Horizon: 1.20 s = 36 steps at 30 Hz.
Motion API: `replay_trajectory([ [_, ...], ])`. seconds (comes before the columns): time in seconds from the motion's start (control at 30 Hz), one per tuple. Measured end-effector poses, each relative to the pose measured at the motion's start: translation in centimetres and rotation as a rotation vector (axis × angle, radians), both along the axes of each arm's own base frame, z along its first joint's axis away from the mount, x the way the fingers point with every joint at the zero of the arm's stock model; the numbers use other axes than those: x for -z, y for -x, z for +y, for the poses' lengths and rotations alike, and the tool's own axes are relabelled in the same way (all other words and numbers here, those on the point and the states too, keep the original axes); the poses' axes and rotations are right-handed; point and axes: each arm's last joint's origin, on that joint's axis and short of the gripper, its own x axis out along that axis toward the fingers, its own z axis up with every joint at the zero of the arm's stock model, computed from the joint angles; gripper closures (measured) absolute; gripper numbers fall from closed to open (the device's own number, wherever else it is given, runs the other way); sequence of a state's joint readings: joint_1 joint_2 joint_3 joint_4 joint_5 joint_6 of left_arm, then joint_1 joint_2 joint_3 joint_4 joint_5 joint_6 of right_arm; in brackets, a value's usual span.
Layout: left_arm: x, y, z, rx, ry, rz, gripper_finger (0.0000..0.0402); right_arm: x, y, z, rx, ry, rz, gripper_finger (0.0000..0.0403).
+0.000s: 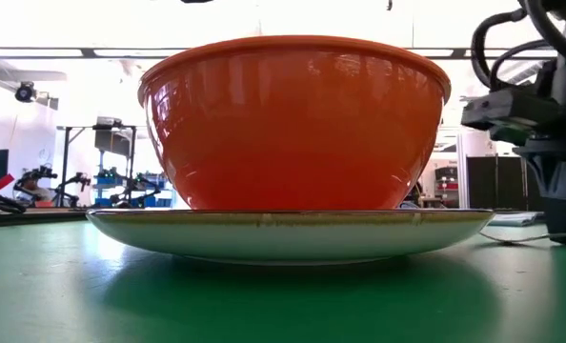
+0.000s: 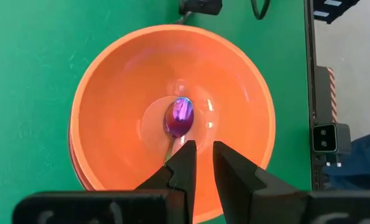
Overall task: Set table place
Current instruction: Move the fork to the right of the orange plate on the table
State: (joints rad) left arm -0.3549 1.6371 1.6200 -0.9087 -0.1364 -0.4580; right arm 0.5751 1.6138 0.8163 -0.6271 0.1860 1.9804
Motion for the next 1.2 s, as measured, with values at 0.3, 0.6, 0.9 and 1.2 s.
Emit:
replay_trajectory([
  [0.3, 0.3, 0.4, -0.7, 0.024, -0.007, 0.014, 0.0362, -1.0, -0.2, 0.1, 0.015, 0.047, 0.039, 0.0380],
  [0.6, 0.5, 0.9, -1.7, 0.041, -0.037, 0.027, 0.0362, -3.7, -0.3, 1.0, -0.130, -0.046, -0.002, 0.0380],
  [0.9, 0.8, 1.6, -2.0, 0.035, -0.089, 0.066, 0.0362, -3.8, -1.2, 3.1, -0.231, -0.098, 0.036, 0.0381],
  [1.2, 0.3, 2.2, -2.3, 0.042, -0.090, 0.048, 0.0362, -2.8, -0.7, 5.9, -0.267, -0.176, 0.115, 0.0381],
])
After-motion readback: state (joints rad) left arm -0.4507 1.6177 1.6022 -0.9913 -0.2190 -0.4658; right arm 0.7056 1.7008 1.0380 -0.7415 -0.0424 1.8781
